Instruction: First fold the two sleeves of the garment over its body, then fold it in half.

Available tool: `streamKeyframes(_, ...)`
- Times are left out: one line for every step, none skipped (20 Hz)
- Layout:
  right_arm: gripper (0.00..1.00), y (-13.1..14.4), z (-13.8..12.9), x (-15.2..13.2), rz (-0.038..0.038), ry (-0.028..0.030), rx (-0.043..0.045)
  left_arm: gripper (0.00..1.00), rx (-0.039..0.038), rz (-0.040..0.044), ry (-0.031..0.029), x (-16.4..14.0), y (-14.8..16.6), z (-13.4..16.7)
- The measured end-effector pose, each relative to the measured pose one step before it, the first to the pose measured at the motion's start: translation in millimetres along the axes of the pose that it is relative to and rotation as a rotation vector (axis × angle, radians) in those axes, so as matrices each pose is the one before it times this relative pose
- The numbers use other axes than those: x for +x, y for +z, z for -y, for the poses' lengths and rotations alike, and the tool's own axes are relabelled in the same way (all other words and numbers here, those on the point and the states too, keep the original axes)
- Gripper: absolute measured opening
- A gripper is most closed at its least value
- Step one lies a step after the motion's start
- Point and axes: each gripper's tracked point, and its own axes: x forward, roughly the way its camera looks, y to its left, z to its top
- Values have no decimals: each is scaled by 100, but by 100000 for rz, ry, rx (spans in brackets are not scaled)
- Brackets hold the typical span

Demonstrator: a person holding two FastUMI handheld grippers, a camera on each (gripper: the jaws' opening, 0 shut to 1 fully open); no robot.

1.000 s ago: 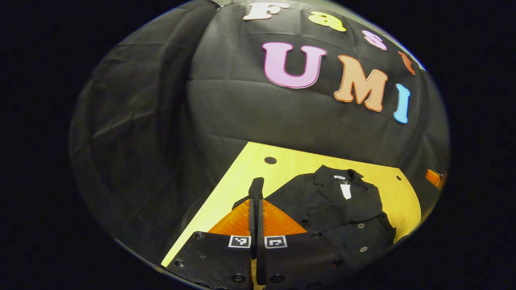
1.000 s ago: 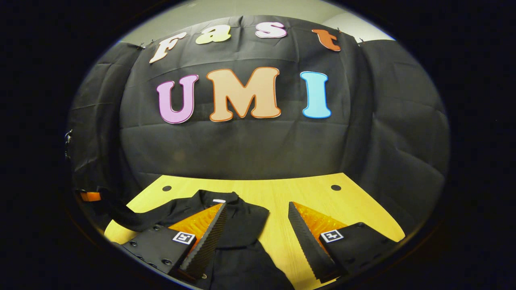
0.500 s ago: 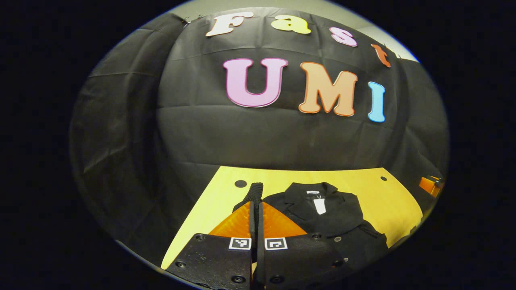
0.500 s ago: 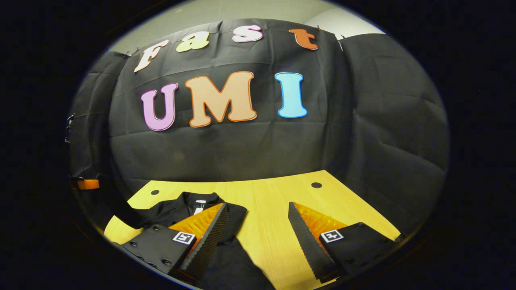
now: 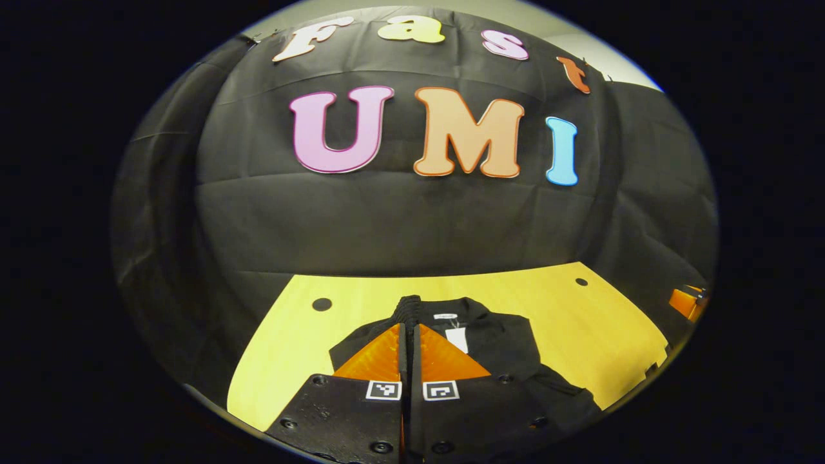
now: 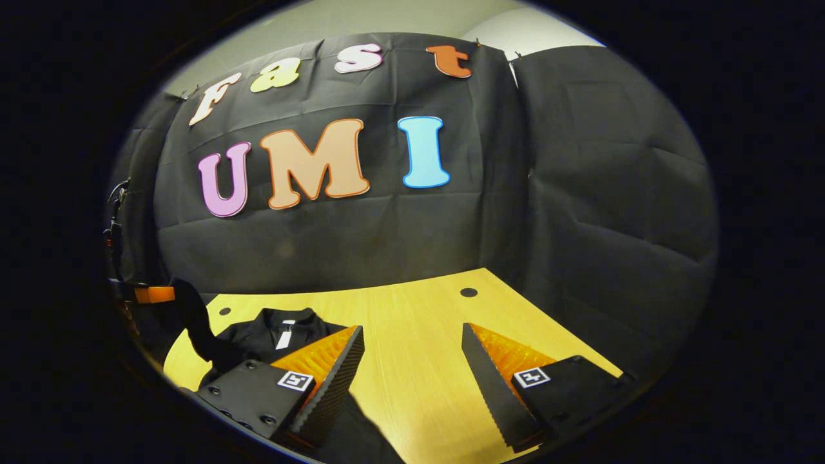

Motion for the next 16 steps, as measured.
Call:
streamKeyframes(96, -9, 580, -127, 9, -733, 227, 0, 639, -337, -1030, 343, -24, 766)
streamKeyframes(97, 32, 528, -148, 82, -685, 107, 0, 349, -476, -1157, 486, 54, 702)
streamKeyframes(97, -29, 518, -133, -95, -703, 18, 0, 130, -720, -1136, 480, -332, 770)
streamKeyframes(97, -142, 534, -88, -205, -657, 94, 0, 178, -987, -1251, 451, -201, 770)
streamKeyframes(96, -85, 516, -134, -97, -647, 239, 0, 296, -1372, -1047, 175, -382, 858)
streamKeyframes(95, -148, 391, -154, -166, -614, 216, 0, 695, -2577, -1085, 363, -526, 761)
streamKeyframes(96, -98, 511, -125, -283, -663, 135, 0, 758, -1356, -1023, 413, -431, 681)
streamKeyframes(97, -192, 535, -125, -337, -735, 108, 0, 605, -1160, -968, 583, -269, 684)
streamKeyframes(97, -116, 553, -167, -292, -711, 231, 0, 686, -934, -991, 389, -196, 745)
streamKeyframes(97, -83, 480, -173, -178, -734, 252, 0, 635, -984, -914, 576, -253, 748)
streamKeyframes(97, -68, 471, -179, -121, -702, 273, 0, 769, -923, -1086, 537, -239, 720)
streamKeyframes(97, -137, 489, -133, -143, -689, 297, 0, 801, -954, -757, 495, -177, 737)
streamKeyframes(97, -137, 512, -128, -186, -653, 354, 0, 866, -1017, -805, 476, -206, 761)
streamKeyframes(97, -270, 514, -112, -355, -662, 318, 0, 568, -1035, -779, 401, -276, 604)
streamKeyframes(97, -133, 422, -130, -340, -434, 278, 0, 504, -965, -519, 499, -230, 748)
streamKeyframes(95, -284, 356, 77, -134, -461, 278, 0, 710, -958, -337, 337, -80, 640)
